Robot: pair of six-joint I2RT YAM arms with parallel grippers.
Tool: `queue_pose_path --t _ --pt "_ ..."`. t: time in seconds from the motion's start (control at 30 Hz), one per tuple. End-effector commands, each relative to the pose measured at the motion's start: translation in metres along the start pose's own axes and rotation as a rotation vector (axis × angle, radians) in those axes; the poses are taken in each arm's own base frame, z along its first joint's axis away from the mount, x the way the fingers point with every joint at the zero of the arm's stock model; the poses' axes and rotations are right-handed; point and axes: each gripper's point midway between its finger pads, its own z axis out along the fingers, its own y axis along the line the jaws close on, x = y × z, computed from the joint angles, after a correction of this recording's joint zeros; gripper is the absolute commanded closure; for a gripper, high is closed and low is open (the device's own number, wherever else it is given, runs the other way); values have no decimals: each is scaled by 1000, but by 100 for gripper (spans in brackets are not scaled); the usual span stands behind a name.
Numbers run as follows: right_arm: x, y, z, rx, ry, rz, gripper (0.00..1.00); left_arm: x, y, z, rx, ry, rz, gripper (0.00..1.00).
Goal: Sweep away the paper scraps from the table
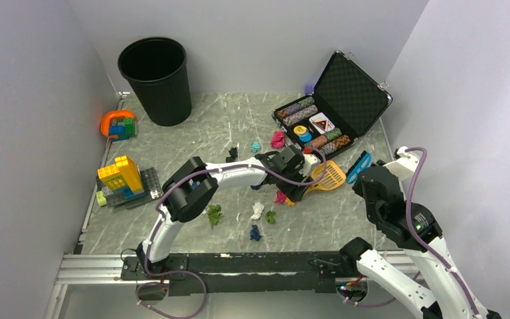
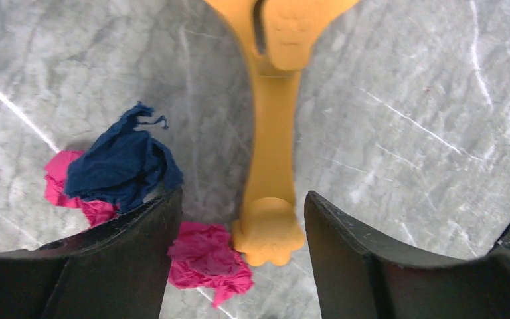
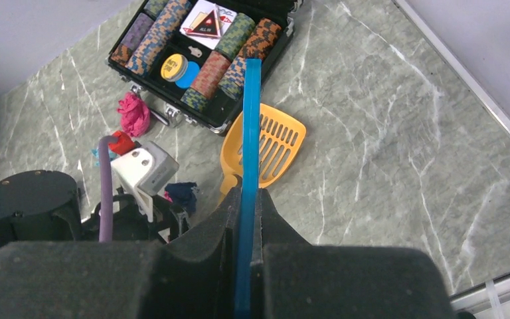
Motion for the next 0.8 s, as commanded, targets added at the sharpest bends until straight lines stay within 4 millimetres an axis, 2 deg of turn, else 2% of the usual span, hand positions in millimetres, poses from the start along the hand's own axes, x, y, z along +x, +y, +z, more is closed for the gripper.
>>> queue_pose_path --t 0.0,0.1,0.2,0.3,0.4,0.53,0.7,0.77 --pt "-8 7 -3 -34 -15 19 100 -36 -39 -28 22 -117 107 29" --pt "-8 8 -3 -37 -12 19 100 -38 -51 -28 5 -123 159 32" --pt "-7 8 -4 -42 -9 21 100 -38 -53 -24 -6 -126 168 39" --pt "-7 8 -6 -48 -8 25 100 -37 -48 -18 -35 -124 158 39" --pt "-10 5 -9 -53 -14 40 100 -40 -41 -17 -74 -153 154 34" --pt "-17 1 -15 -67 -43 69 100 -50 -34 -16 -114 -209 158 33" --pt "-22 -4 -20 -62 -58 77 100 -64 -39 -16 -95 -243 186 33" --pt "-23 -6 -21 -58 -61 77 100 -64 -41 -12 -82 -236 189 36"
